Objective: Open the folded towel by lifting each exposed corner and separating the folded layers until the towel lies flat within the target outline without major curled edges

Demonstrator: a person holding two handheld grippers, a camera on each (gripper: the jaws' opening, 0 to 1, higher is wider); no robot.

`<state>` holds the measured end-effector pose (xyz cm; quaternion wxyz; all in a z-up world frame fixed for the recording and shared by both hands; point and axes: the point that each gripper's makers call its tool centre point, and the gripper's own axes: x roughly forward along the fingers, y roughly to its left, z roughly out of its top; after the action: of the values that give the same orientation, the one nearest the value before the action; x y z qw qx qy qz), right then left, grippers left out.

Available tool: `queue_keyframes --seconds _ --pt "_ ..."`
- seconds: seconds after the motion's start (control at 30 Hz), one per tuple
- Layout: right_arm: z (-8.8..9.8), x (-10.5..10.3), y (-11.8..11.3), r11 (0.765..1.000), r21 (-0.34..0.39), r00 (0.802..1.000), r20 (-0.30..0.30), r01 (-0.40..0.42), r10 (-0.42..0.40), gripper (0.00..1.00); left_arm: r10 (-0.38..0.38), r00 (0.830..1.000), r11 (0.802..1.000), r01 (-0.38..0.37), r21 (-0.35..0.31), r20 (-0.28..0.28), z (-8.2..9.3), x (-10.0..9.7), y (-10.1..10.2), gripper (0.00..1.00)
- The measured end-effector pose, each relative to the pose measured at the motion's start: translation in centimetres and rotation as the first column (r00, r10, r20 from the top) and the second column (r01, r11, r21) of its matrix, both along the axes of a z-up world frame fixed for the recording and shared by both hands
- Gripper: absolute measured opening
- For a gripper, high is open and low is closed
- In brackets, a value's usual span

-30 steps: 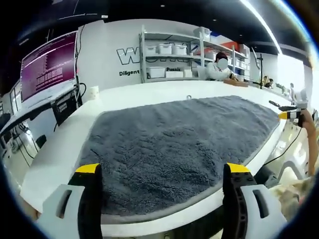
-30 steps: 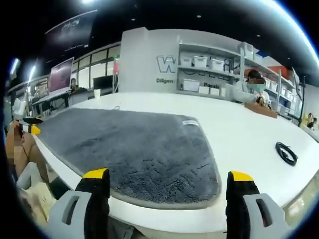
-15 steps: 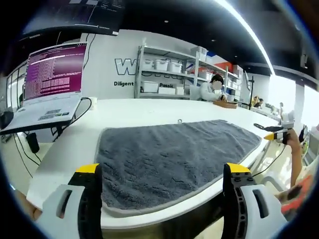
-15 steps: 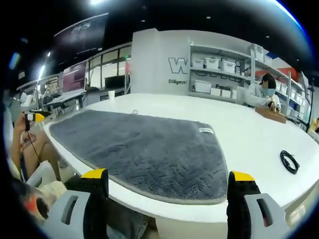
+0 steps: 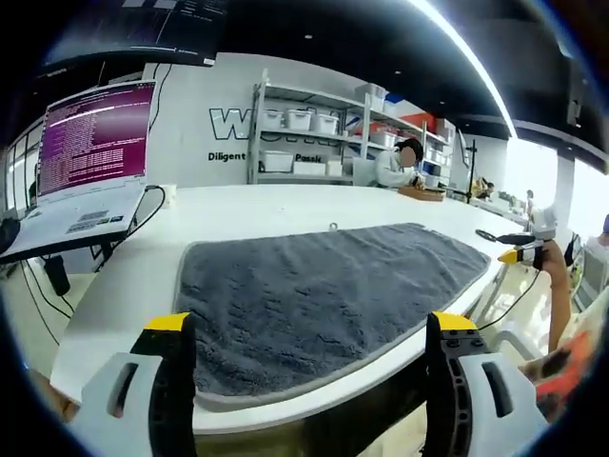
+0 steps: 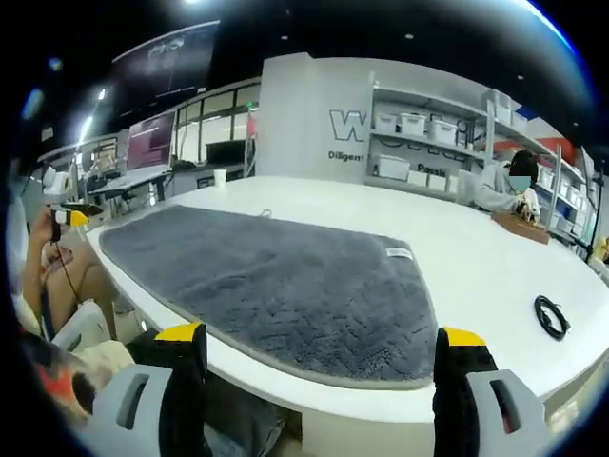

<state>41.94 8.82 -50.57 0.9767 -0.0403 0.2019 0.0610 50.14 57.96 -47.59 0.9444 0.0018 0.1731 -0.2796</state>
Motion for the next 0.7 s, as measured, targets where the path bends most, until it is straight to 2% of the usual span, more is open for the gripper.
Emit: queue_keyframes --seconds 0.7 --pt "0.1 -0.3 -0.3 1.0 -0.012 1.0 0.0 0.013 -0.013 0.99 -0.027 1.0 1.0 0.027 0.0 0.005 0.1 -0.4 -1.2 0.99"
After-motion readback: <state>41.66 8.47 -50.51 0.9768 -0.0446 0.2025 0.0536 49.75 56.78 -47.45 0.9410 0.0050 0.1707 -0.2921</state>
